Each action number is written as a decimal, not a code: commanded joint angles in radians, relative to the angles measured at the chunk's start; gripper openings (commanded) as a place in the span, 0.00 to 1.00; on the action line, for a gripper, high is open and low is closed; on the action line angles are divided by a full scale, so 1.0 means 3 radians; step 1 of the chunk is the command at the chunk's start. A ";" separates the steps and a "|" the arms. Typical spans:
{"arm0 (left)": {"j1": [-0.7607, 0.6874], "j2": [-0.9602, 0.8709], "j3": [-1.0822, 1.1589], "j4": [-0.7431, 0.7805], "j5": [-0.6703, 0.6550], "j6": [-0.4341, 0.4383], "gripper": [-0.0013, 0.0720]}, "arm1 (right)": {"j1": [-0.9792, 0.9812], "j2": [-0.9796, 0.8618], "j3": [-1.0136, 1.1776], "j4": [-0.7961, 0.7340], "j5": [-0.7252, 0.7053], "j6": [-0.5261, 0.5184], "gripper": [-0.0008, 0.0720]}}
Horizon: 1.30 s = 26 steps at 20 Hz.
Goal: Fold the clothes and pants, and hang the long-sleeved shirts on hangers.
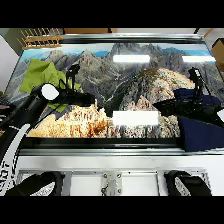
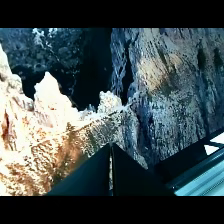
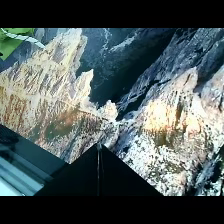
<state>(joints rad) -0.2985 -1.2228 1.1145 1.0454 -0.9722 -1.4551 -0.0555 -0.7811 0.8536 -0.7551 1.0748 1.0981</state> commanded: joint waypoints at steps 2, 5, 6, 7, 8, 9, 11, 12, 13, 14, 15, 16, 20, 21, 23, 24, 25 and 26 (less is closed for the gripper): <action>-0.0003 -0.0001 0.0000 0.0000 0.0000 -0.0001 0.02 | 0.0004 0.0003 0.0004 0.0001 0.0000 0.0001 0.06; -0.0003 -0.0001 -0.0001 0.0000 0.0001 -0.0003 0.02 | 0.0004 0.0003 0.0004 0.0000 0.0000 0.0001 0.06; 0.0128 -0.0010 0.0078 0.0495 0.0261 0.0042 0.98 | 0.0004 0.0003 0.0004 0.0000 0.0000 0.0001 0.06; 0.0356 -0.0072 0.0256 0.0969 0.0334 -0.0062 0.99 | 0.0004 0.0003 0.0004 0.0001 0.0000 0.0001 0.06; 0.0566 -0.0155 0.0398 0.1237 0.0336 -0.0170 0.99 | 0.0004 0.0003 0.0004 0.0001 0.0000 0.0001 0.06; 0.0792 -0.0263 0.0537 0.1385 0.0319 -0.0266 0.99 | 0.0004 0.0003 0.0004 0.0001 0.0001 0.0001 0.06; 0.1251 -0.0516 0.0764 0.1419 0.0267 -0.0322 0.99 | 0.0004 0.0003 0.0004 0.0001 0.0000 0.0001 0.06; 0.1448 -0.0649 0.0847 0.1419 0.0249 -0.0407 0.99 | 0.0004 0.0003 0.0004 0.0000 0.0000 0.0001 0.06; 0.1645 -0.0792 0.0907 0.1411 0.0257 -0.0514 0.99 | 0.0004 0.0003 0.0004 0.0001 0.0000 0.0001 0.06; 0.1804 -0.0922 0.0941 0.1391 0.0266 -0.0618 0.99 | 0.0004 0.0003 0.0004 0.0001 0.0000 0.0001 0.06; 0.1940 -0.1061 0.0955 0.1391 0.0280 -0.0738 0.99 | 0.0004 0.0003 0.0004 0.0001 0.0000 0.0001 0.06; 0.2043 -0.1190 0.0936 0.1369 0.0333 -0.0787 0.99 | 0.0004 0.0003 0.0004 0.0000 0.0000 0.0001 0.06; 0.2164 -0.1666 0.0904 0.0600 0.0612 -0.0501 0.99 | 0.0004 0.0003 0.0004 0.0000 0.0000 0.0001 0.06; 0.2146 -0.1746 0.0904 0.0376 0.0697 -0.0351 0.99 | 0.0004 0.0003 0.0004 0.0000 0.0000 0.0001 0.06; 0.2084 -0.1873 0.0904 0.0075 0.0879 -0.0217 0.99 | 0.0004 0.0003 0.0004 0.0001 0.0000 0.0001 0.06; 0.2042 -0.1920 0.0907 0.0055 0.0964 -0.0217 0.99 | 0.0004 0.0003 0.0004 0.0000 0.0000 0.0001 0.06; 0.1998 -0.1953 0.0910 0.0015 0.1017 -0.0221 0.99 | 0.0004 0.0003 0.0004 0.0001 0.0000 0.0001 0.06; 0.1962 -0.1965 0.0914 -0.0045 0.1048 -0.0230 0.82 | 0.0004 0.0003 0.0004 0.0001 0.0000 0.0001 0.06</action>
<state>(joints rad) 0.3099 -1.7733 1.3861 1.1263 -0.7216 -1.5517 -0.0555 -0.7811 0.8536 -0.7551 1.0744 1.0981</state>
